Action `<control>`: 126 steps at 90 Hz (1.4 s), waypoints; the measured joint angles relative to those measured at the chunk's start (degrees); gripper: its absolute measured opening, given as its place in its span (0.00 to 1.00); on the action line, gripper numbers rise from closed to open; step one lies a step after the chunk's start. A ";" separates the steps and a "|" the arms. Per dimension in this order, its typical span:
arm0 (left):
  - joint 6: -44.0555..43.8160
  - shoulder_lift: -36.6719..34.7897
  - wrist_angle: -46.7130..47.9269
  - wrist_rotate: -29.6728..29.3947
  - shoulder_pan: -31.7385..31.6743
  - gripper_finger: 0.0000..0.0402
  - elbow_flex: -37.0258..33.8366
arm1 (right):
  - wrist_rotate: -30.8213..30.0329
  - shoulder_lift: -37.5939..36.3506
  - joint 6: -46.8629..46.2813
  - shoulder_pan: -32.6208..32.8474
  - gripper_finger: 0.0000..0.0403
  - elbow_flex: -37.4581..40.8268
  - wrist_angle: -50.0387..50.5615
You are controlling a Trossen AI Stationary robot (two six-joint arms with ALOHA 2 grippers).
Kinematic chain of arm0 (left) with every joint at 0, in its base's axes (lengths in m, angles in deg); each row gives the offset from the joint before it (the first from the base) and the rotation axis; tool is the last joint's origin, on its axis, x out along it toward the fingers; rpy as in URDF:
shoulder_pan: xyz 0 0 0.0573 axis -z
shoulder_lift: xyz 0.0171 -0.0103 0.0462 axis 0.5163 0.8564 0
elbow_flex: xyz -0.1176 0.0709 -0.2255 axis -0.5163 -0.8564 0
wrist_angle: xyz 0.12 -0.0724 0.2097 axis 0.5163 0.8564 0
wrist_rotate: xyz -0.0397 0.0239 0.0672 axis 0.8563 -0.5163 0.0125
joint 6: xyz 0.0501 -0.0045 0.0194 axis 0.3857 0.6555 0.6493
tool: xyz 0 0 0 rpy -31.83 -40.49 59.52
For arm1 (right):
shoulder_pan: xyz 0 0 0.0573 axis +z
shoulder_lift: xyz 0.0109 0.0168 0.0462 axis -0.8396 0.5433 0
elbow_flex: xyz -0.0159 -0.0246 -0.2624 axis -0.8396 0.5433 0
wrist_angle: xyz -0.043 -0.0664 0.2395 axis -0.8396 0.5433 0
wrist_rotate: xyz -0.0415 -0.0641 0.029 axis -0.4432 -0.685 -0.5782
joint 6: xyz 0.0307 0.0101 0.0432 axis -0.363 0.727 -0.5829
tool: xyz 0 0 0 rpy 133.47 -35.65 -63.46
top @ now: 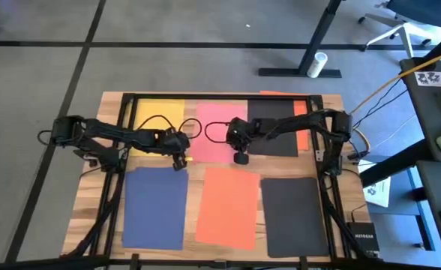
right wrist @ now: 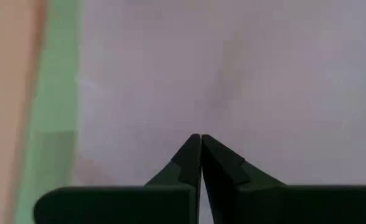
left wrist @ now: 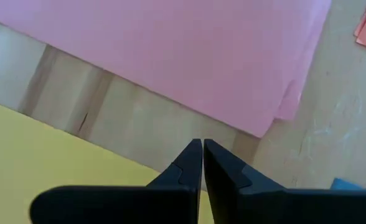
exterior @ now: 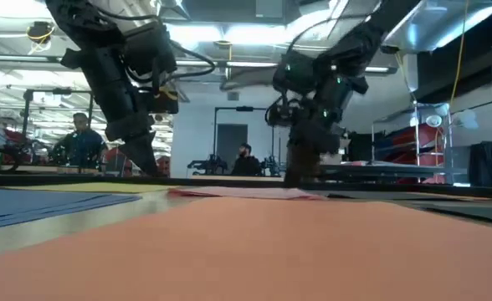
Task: Organize paper
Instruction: Adjust the stacked pink papers on the table
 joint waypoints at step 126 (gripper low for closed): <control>4.31 7.88 -7.11 5.31 -2.82 0.00 -0.02 | 4.06 -1.74 -5.91 2.55 0.00 7.28 6.06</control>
